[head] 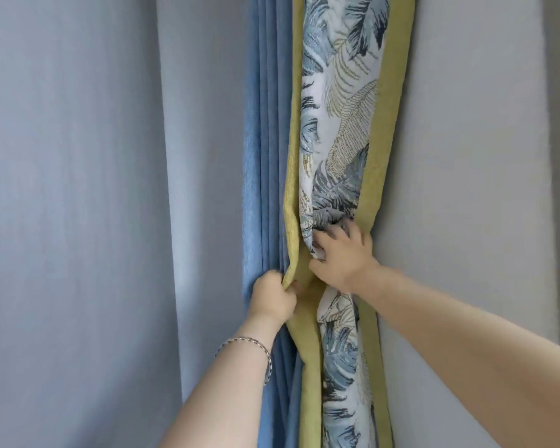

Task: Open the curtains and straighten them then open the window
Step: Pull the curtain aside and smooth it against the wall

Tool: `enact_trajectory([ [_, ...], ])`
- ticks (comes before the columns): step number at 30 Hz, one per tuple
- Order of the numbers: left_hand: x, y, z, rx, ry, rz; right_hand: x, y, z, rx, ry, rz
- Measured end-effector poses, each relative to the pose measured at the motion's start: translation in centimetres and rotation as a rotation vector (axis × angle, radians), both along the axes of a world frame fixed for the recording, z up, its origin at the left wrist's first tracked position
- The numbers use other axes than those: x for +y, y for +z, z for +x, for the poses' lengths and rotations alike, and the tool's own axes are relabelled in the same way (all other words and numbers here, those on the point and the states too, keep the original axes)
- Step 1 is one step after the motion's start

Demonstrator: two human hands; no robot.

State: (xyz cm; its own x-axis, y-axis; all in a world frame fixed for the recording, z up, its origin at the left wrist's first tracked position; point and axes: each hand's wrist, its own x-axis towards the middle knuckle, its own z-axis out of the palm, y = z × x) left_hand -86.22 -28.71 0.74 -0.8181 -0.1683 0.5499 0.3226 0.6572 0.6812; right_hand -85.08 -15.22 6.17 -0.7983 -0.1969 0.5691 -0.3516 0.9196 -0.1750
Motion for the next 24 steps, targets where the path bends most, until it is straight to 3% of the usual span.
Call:
enact_trajectory([
  [2, 0.7, -0.3, 3.6, -0.034, -0.043, 0.021, 1.2, 0.1, 4.4, 0.101, -0.074, 0.009],
  [5, 1.2, 0.2, 8.3, -0.119, -0.120, 0.093, 2.2, 0.4, 10.0, 0.090, -0.094, -0.019],
  [9, 1.8, 1.0, 15.2, -0.215, -0.261, 0.228, 2.0, 1.3, 17.1, 0.038, -0.046, -0.047],
  [14, 0.6, 2.3, 20.8, -0.460, -0.558, 0.263, 0.7, 2.4, 23.6, -0.031, 0.133, -0.138],
  [16, 0.2, 4.0, 21.6, -0.280, -0.659, 0.629, 1.8, 2.0, 24.3, 0.263, 0.086, -0.158],
  [17, 0.1, 5.1, 21.7, -0.118, -0.627, 0.829, 2.5, 1.6, 24.3, 0.411, -0.013, -0.143],
  [18, 0.2, 6.4, 21.7, 0.048, -0.539, 0.902, 3.1, 1.1, 24.1, 0.474, -0.130, -0.115],
  [20, 1.4, 8.4, 21.4, 0.260, -0.362, 0.715, 4.0, -0.2, 23.1, 0.339, -0.293, -0.043],
  [24, 4.9, 11.5, 19.4, 0.372, -0.166, 0.093, 3.7, -2.7, 20.0, 0.081, -0.284, 0.015],
])
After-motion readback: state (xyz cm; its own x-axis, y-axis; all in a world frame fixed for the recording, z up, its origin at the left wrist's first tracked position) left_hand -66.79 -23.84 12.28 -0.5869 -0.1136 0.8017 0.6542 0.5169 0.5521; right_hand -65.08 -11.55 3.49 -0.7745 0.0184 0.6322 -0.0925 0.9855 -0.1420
